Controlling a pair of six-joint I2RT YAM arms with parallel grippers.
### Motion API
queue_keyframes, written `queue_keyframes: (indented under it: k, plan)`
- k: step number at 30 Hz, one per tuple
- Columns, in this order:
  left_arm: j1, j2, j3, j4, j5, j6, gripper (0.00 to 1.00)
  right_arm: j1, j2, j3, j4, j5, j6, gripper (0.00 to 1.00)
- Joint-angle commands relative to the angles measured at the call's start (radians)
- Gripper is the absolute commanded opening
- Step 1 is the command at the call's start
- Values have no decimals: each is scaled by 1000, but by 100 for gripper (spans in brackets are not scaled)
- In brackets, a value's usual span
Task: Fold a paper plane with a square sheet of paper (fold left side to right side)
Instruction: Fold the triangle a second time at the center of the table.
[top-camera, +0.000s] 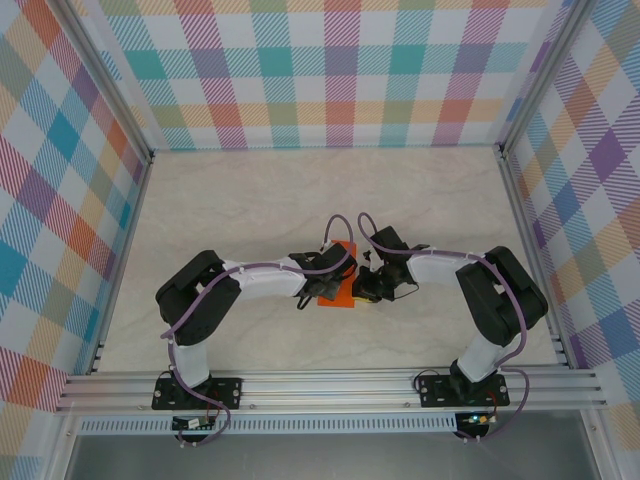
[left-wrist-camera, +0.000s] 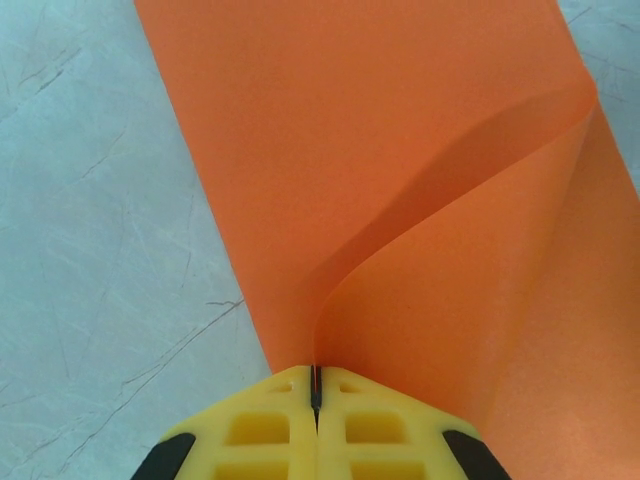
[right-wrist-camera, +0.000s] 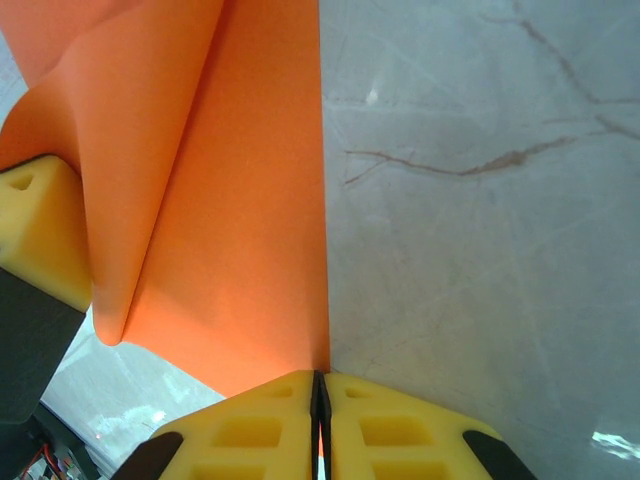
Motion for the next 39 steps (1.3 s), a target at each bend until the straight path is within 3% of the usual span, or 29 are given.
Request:
queue_keyframes:
  k: [1, 18, 29, 39]
  plan:
    - [15, 11, -9, 12, 2, 5, 0, 24, 33, -14, 57, 3, -8, 11]
    - [15, 12, -15, 21, 9, 6, 0, 22, 33, -11, 51, 2, -12, 11]
    - [15, 22, -28, 32, 20, 3, 0, -81, -125, -53, 150, -122, 5, 8]
    - [15, 28, -27, 32, 26, 3, 0, -97, 18, -2, 341, -215, 102, 3]
